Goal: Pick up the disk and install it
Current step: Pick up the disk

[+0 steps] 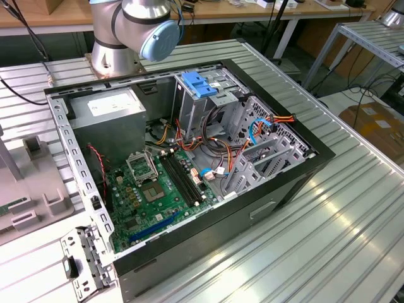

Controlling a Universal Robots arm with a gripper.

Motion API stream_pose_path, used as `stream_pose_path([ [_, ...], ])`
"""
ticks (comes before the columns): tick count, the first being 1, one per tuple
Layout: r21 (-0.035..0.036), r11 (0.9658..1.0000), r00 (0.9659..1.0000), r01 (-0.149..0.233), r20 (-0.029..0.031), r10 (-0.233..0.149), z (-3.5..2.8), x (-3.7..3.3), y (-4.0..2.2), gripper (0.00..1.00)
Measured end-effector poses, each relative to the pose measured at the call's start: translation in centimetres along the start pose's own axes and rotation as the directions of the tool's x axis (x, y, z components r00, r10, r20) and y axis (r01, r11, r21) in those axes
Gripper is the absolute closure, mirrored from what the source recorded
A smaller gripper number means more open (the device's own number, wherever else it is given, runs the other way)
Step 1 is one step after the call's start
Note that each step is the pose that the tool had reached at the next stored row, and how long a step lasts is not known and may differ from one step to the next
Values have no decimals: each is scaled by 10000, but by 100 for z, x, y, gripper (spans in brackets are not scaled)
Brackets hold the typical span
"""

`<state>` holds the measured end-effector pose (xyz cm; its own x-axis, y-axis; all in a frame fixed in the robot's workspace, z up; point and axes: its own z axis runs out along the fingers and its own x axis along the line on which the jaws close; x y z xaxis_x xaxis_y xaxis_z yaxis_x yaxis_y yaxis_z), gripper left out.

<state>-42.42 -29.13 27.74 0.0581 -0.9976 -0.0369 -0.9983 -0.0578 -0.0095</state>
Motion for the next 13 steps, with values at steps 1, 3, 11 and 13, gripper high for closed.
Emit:
stream_pose_path([
  [1,0,10000,10000,1,0,-1,0,0,0,52],
  [3,2,10000,10000,1,1,-1,2,0,0,52],
  [11,2,10000,10000,1,1,-1,3,0,0,64],
  [13,3,10000,10000,1,1,-1,4,0,0,64],
])
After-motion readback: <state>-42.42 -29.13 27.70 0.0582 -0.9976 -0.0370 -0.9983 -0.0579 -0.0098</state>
